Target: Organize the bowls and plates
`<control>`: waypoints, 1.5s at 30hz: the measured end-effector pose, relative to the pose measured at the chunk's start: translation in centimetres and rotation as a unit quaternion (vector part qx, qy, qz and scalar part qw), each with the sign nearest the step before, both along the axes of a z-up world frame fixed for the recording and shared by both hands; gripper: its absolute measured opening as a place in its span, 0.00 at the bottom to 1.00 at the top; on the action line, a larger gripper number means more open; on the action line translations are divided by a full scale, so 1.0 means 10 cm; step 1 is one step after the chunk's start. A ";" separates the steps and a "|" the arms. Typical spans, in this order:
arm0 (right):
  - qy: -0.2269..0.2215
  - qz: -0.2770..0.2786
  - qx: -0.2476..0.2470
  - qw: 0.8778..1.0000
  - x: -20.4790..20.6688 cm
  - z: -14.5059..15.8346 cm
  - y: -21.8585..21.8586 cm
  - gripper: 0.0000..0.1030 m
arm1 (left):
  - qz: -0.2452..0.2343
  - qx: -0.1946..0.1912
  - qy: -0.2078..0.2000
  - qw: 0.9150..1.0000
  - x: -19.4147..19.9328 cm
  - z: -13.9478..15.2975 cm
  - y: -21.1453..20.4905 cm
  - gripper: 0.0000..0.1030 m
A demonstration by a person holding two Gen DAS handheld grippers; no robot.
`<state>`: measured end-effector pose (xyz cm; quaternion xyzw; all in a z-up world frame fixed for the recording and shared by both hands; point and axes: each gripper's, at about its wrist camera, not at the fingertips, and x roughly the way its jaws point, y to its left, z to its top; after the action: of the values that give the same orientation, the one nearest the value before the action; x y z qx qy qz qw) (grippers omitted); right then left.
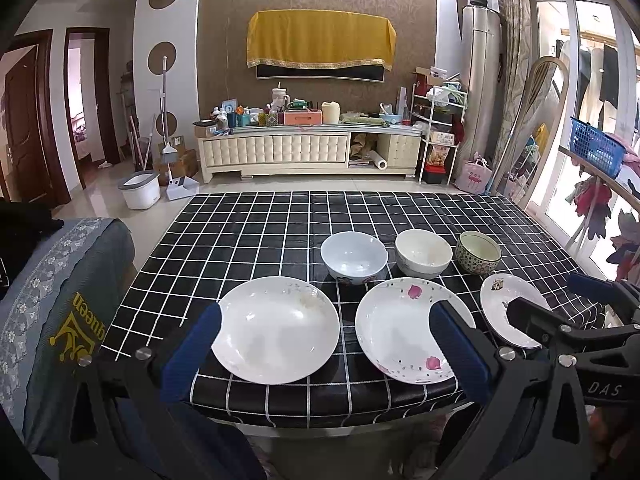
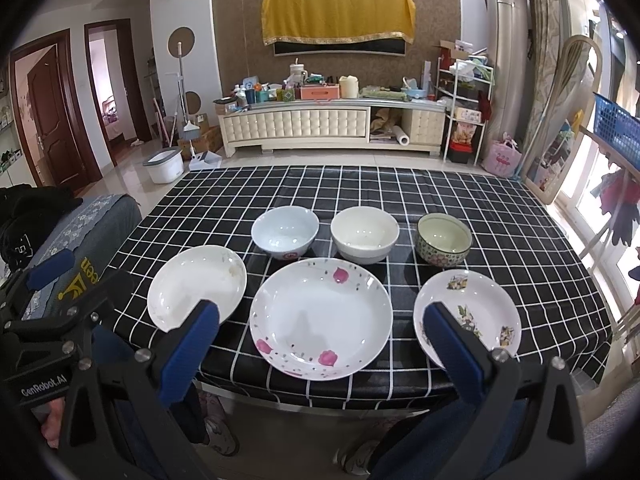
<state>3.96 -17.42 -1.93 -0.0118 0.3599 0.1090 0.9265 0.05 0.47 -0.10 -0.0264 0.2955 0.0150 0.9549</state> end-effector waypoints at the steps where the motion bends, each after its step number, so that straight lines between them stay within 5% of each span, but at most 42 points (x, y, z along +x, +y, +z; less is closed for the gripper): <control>1: 0.000 0.000 0.000 1.000 0.00 0.00 0.00 1.00 | 0.000 0.000 0.000 1.000 0.00 0.00 0.00 1.00; 20: -0.007 0.003 -0.001 1.000 0.05 0.09 0.03 1.00 | -0.001 0.005 -0.005 1.000 0.05 0.10 0.04 1.00; 31: -0.024 0.017 -0.013 0.999 0.51 0.27 0.34 1.00 | 0.021 0.003 -0.002 1.000 0.48 0.31 0.41 1.00; 40: 0.041 0.091 0.074 0.992 1.02 0.07 0.73 1.00 | 0.055 -0.008 0.042 0.998 0.81 0.18 0.95 1.00; 45: 0.049 0.089 0.025 0.995 1.19 -0.10 1.05 1.00 | 0.075 -0.011 0.066 0.995 0.93 -0.03 1.21 1.00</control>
<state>15.84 -6.87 -2.90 -0.0149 0.3991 0.2005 0.8946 9.40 12.53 -0.37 -0.0579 0.3552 0.0855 0.9291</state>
